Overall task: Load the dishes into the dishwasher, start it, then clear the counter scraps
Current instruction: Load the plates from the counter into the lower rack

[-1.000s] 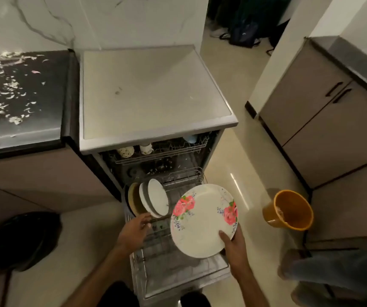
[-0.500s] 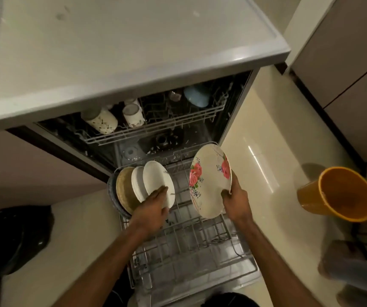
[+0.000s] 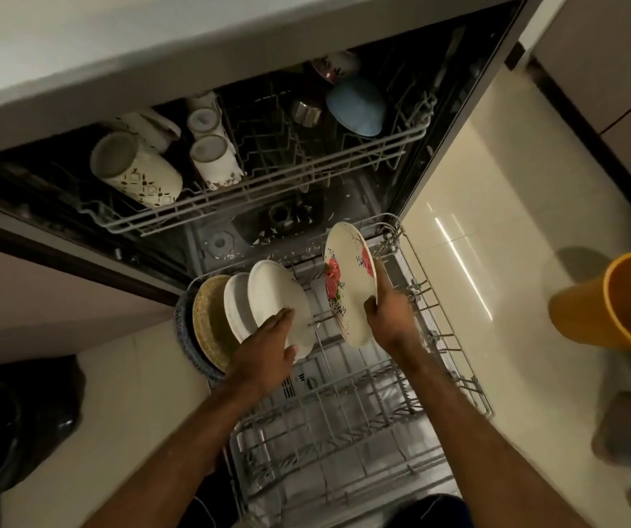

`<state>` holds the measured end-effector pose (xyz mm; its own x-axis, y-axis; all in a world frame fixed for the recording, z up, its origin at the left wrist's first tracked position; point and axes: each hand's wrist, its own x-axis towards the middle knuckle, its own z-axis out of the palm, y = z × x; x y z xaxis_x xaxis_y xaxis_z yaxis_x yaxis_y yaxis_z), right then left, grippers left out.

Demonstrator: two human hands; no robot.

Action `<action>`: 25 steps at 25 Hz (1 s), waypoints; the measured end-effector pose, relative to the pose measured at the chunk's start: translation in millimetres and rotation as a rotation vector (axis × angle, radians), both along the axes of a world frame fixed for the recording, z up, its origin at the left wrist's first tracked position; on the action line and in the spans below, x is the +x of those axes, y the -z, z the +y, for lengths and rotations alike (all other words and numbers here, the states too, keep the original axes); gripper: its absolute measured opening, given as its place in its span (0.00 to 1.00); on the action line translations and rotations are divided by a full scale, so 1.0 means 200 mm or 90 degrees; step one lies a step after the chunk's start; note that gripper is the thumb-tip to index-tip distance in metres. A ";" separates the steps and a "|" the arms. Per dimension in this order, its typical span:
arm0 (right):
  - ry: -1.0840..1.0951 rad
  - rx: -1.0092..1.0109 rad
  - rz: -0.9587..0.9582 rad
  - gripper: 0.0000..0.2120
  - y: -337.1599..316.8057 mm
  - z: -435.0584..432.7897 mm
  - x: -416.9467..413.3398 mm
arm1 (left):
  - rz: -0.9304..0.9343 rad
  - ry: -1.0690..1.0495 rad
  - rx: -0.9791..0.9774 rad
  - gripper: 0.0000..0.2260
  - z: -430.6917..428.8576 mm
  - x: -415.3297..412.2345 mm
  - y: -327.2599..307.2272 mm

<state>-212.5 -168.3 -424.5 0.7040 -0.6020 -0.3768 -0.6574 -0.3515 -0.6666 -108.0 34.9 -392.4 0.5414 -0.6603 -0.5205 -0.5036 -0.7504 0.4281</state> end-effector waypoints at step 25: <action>-0.103 0.032 0.091 0.31 -0.67 0.18 -0.13 | -0.053 -0.059 0.044 0.31 -0.03 -0.11 -0.77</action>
